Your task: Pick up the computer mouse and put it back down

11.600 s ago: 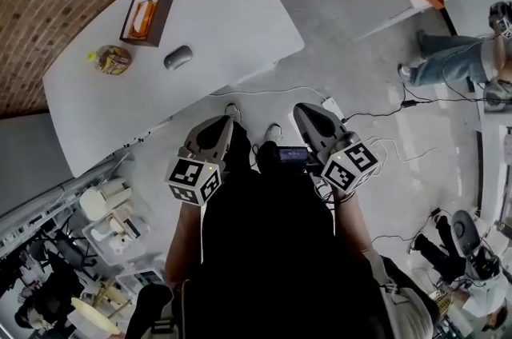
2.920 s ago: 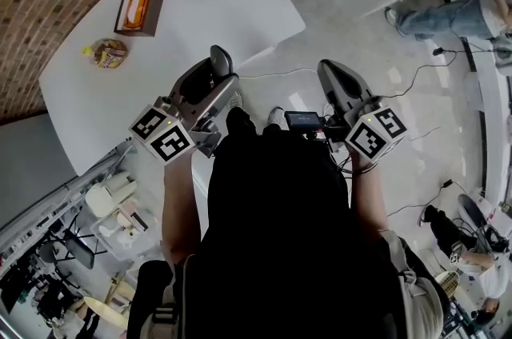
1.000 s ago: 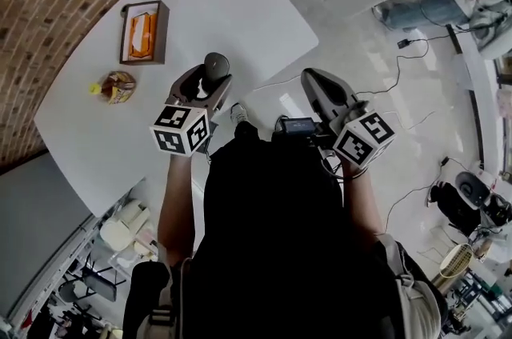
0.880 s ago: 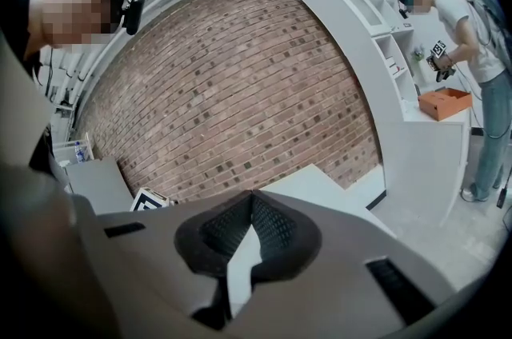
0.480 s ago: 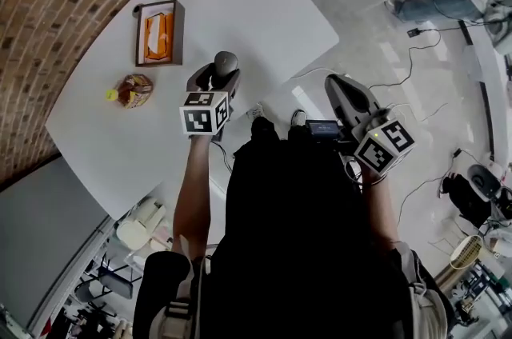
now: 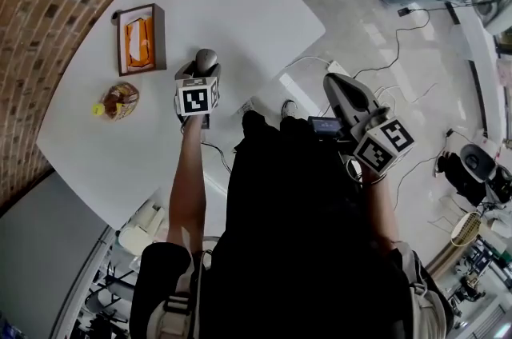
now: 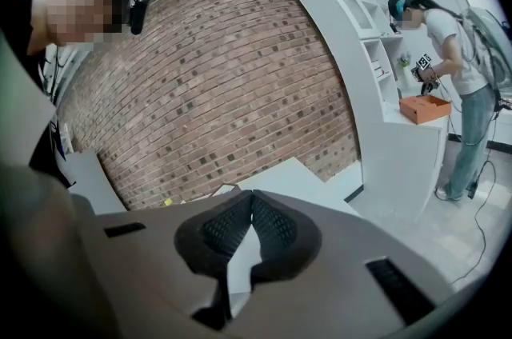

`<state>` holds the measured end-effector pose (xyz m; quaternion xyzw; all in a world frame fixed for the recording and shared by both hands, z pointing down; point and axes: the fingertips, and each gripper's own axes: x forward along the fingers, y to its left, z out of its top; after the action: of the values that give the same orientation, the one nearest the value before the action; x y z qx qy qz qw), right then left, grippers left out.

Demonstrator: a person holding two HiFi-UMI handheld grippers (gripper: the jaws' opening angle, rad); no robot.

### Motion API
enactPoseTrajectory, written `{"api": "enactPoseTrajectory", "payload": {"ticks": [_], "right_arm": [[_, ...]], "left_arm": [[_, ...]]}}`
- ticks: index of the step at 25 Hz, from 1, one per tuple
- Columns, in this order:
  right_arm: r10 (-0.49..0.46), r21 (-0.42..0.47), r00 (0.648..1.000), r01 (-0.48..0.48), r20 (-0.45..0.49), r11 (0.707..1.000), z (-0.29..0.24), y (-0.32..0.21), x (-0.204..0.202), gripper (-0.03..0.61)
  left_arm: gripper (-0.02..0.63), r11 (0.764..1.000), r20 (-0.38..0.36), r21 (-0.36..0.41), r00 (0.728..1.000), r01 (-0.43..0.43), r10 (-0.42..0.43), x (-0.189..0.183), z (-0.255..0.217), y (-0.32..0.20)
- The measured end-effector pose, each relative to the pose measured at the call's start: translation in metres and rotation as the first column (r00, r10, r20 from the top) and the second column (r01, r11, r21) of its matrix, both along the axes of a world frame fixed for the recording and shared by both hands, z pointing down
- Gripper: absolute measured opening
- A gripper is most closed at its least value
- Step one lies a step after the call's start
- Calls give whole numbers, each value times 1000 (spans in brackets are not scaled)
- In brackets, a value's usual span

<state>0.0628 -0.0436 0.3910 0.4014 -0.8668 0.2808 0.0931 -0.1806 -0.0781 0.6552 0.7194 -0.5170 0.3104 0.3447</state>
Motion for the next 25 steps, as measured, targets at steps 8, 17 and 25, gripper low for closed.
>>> {"api": "enactPoseTrajectory", "payload": {"ticks": [8, 17, 25], "right_arm": [[53, -9, 999, -53, -13, 999, 0, -3, 14, 17], [64, -38, 998, -65, -23, 997, 5, -1, 18, 17], [68, -47, 997, -69, -25, 996, 7, 1, 18, 17]], "left_arm": [[301, 996, 59, -88, 998, -11, 16, -4, 28, -2], [302, 992, 81, -129, 996, -14, 25, -4, 42, -1], [301, 990, 114, -139, 993, -16, 32, -9, 50, 3]]}}
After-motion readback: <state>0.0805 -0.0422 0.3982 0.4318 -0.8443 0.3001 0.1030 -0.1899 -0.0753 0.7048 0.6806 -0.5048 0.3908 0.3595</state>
